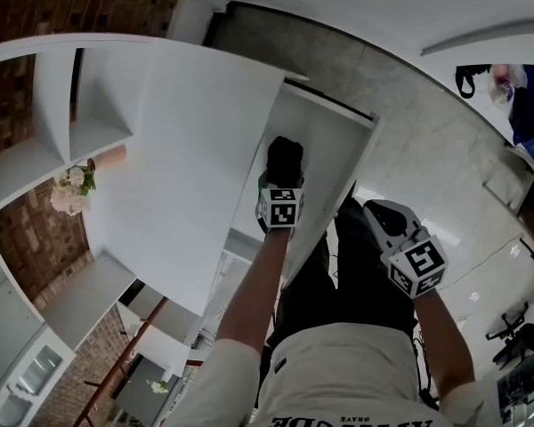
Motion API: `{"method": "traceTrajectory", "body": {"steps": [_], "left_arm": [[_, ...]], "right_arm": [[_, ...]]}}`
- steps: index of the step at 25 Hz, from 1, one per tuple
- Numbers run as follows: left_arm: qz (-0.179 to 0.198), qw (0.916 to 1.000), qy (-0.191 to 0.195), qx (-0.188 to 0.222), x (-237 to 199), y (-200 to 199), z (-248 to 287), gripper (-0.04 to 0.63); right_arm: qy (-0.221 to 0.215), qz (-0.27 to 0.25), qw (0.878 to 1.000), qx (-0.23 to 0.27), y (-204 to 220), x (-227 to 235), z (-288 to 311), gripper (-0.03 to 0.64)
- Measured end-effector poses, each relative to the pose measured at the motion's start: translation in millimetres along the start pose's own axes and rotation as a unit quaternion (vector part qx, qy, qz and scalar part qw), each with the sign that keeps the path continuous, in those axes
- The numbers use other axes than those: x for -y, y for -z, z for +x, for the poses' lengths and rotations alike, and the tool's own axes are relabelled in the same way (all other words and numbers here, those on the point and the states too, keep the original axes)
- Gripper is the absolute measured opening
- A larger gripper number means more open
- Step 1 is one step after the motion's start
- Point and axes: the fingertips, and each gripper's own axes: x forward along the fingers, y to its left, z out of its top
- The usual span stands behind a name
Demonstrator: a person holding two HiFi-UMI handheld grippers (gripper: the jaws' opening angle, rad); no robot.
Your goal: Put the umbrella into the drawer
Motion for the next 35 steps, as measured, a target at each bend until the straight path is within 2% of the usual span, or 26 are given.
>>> {"method": "traceTrajectory", "body": {"steps": [10,17,20,28,35], "left_arm": [[-0.009,0.9998,-0.011,0.016,-3,-1,12,0.262],[-0.004,0.9996,-0.018,0.02,-3,-10,2,0.278],[-0.003,0.9993,-0.025,0.027,-4,-14,-11,0.278],[0.011,0.998,-0.013,0.062,2,-39,-46,0.276],[-0.002,0.9962,-0.021,0.085,2,-44,-91,0.276]], "right_arm": [[0.0,0.008,1.0,-0.002,7,7,1,0.037],[-0.005,0.006,1.0,0.002,1,4,4,0.037],[-0.008,0.0,1.0,0.004,-5,-1,4,0.037],[-0.019,-0.032,0.999,0.018,-34,-18,2,0.037],[-0.027,-0.065,0.997,0.011,-42,-38,-7,0.037]]}}
